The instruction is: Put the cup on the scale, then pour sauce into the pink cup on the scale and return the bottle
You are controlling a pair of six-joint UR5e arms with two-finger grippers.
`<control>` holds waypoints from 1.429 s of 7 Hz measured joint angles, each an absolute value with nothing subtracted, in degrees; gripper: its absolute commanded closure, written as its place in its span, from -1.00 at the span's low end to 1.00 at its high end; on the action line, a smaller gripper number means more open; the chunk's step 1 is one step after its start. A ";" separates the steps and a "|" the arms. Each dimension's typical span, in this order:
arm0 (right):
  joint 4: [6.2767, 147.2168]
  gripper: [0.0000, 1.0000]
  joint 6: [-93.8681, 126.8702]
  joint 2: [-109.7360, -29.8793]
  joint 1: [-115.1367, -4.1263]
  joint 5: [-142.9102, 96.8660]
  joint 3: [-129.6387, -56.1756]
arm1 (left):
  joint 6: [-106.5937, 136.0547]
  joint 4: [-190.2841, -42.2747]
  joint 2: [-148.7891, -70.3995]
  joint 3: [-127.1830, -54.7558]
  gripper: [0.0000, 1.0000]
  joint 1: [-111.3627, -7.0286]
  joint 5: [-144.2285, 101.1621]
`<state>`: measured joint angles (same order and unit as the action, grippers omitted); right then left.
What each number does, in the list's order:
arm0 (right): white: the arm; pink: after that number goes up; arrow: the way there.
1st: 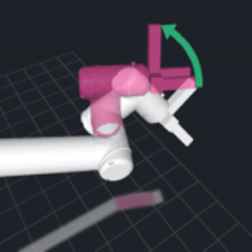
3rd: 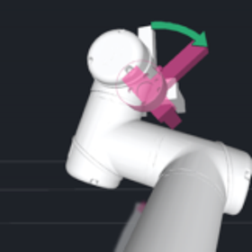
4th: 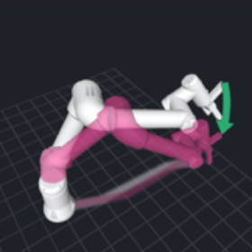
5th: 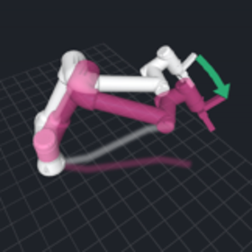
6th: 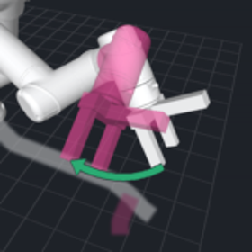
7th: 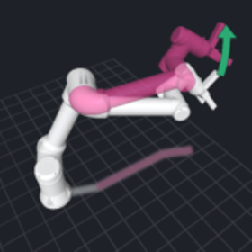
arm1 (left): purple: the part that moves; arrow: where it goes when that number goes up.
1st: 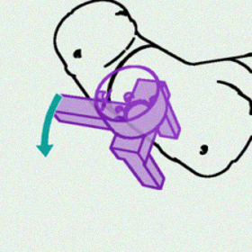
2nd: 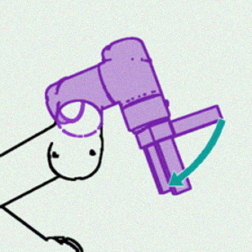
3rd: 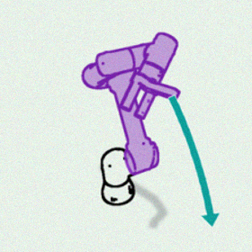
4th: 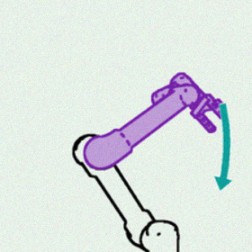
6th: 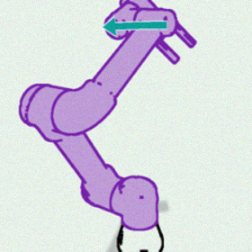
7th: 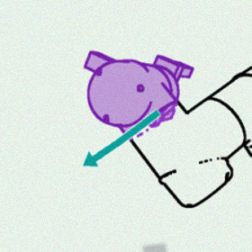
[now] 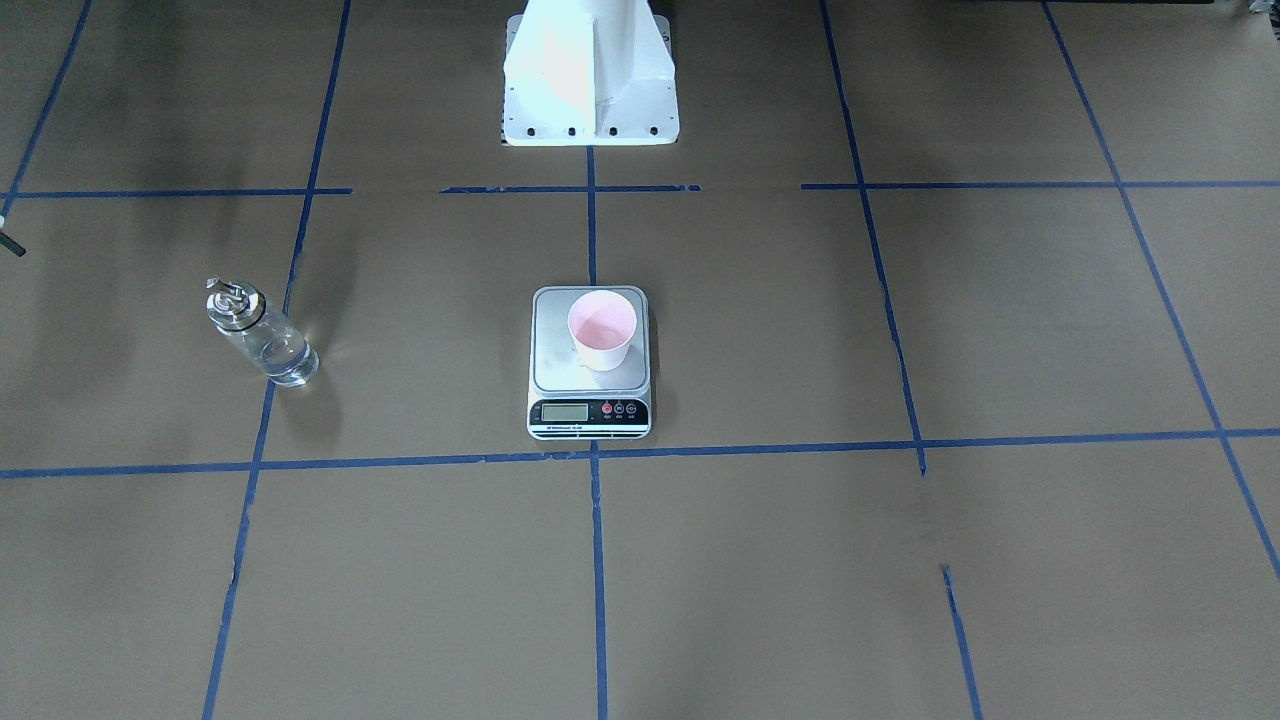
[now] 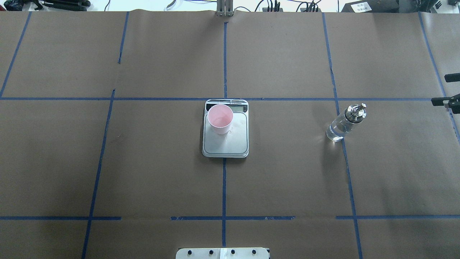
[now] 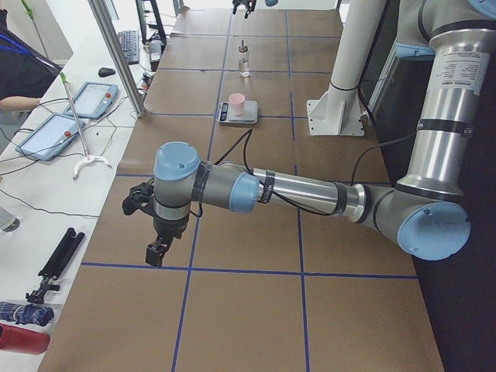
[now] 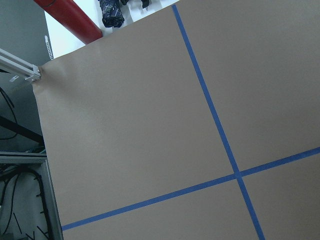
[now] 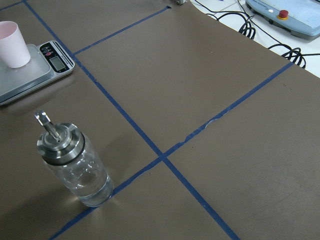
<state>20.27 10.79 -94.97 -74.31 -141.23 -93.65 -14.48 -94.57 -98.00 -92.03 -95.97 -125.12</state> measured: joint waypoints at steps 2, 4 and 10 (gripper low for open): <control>8.44 -0.93 9.61 -90.47 -73.84 -143.59 -81.85 | -14.43 -94.51 -98.00 -92.12 -1.00 -95.98 -126.12; 2.40 -0.98 10.72 -88.83 -73.12 -144.49 -78.29 | -14.42 -94.49 -98.00 -92.18 -1.00 -95.97 -126.51; 0.44 -0.95 44.78 -99.99 -71.86 -135.71 -96.23 | -14.41 -94.57 -98.05 -92.07 -1.00 -95.97 -126.56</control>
